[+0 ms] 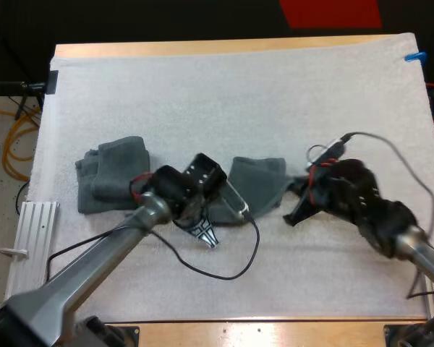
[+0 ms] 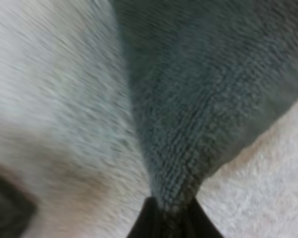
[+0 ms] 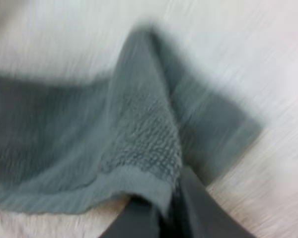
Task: Pick towel from pile fold and stack
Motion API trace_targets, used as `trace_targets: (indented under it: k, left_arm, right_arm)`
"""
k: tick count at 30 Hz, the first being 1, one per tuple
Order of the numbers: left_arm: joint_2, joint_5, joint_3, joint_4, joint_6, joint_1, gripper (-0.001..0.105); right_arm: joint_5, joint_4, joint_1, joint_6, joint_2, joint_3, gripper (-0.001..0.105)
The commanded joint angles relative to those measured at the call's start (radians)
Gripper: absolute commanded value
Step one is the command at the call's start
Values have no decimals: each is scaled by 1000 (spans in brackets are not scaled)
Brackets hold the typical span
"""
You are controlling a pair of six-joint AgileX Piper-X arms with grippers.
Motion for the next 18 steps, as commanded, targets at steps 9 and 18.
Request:
trace_targets:
  k: [9, 18]
  left_arm:
    - [-186, 52, -205, 3, -35, 0, 0]
    - [-335, 168, -225, 53, -140, 0, 0]
  right_arm:
    - [54, 401, 2, 18, -322, -189, 0]
    - [-68, 795, 29, 45, -394, -394, 0]
